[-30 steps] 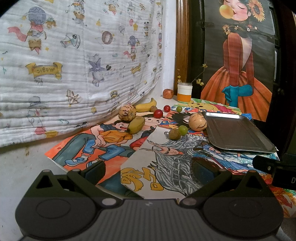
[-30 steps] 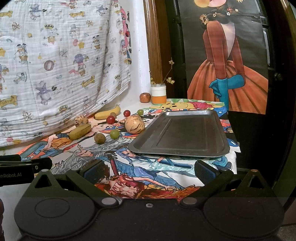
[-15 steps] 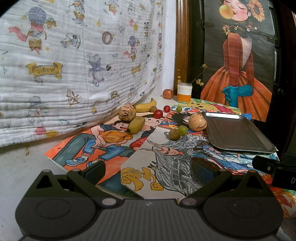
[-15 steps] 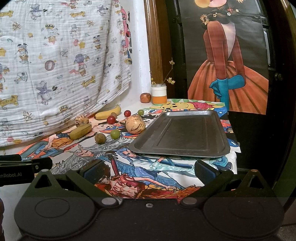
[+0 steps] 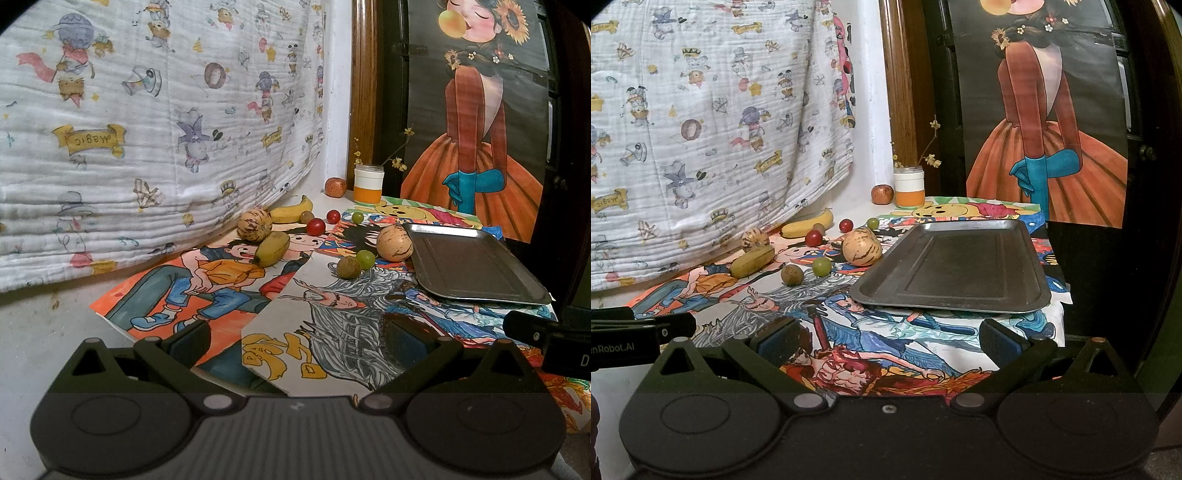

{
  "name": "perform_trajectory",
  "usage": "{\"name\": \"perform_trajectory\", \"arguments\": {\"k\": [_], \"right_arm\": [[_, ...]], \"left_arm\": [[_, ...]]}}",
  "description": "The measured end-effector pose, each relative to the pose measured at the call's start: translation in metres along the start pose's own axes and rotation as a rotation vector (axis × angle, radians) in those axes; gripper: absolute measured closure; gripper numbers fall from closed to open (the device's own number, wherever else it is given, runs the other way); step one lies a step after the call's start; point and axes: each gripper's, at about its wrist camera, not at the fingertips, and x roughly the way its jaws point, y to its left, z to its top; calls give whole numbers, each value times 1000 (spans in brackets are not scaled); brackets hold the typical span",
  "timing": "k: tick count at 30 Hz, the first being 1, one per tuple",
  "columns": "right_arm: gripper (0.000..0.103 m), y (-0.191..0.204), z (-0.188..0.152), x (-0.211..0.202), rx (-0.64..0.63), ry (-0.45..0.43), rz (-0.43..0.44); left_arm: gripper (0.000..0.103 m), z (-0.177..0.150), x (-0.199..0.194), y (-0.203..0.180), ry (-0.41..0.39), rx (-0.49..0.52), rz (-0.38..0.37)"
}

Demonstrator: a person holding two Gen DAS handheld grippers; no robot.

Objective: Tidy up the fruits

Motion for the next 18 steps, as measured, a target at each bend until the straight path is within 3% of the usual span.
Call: {"name": "perform_trajectory", "arguments": {"k": [18], "right_arm": [[0,1,1,-2,-2,1,-1]], "left_arm": [[0,0,0,0,0,-2,-1]]}}
